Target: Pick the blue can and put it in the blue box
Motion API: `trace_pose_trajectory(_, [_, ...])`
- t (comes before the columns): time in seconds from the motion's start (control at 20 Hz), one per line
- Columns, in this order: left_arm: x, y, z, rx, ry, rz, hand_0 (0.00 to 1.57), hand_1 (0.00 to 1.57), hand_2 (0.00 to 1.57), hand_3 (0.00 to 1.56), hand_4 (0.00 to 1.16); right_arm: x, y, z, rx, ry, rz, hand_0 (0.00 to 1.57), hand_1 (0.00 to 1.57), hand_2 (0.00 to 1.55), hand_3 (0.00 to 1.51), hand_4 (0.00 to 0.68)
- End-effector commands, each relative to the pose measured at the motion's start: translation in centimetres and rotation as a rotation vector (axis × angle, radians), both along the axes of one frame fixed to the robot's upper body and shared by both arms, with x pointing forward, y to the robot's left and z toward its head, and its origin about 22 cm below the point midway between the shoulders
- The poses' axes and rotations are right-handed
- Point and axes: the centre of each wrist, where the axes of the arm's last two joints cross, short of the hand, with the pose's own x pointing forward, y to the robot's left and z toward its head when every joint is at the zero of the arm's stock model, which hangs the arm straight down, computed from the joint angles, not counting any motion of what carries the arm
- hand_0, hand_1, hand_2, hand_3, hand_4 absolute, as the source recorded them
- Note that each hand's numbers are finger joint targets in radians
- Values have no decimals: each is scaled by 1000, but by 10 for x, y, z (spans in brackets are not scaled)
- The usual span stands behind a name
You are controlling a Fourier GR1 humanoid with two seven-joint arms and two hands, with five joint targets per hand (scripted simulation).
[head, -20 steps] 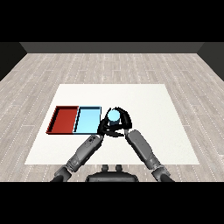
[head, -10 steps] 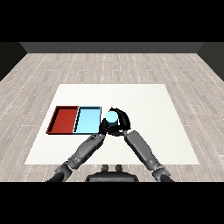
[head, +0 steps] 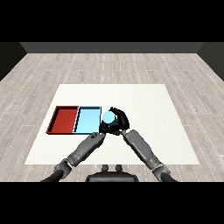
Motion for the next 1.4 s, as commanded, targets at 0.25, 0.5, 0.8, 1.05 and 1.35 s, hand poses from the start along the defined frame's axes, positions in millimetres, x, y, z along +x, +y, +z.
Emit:
trace_pose_trajectory(0.25, [11,-9,3,28,63,151,1571,1571,1571,1486,1149,4,13,2,18,-1,34,1424,1424,1459,1375,513])
trace_pose_trajectory(0.5, [12,-13,-2,74,45,159,1571,1571,1555,1458,1134,-5,4,-23,44,-2,37,1419,1419,1454,1372,529])
trace_pose_trajectory(0.8, [1,-10,7,68,25,203,1571,1571,1558,1472,1142,-1,21,-9,35,-1,20,1425,1425,1464,1376,522])
trace_pose_trajectory(1.05, [6,-5,2,70,19,186,1571,1571,1559,1466,1138,-3,8,-4,-48,6,-24,0,0,0,0,0])
trace_pose_trajectory(1.35, [3,5,0,68,25,188,1571,1571,1568,1477,1142,4,6,2,-72,-7,-27,0,0,0,0,0])
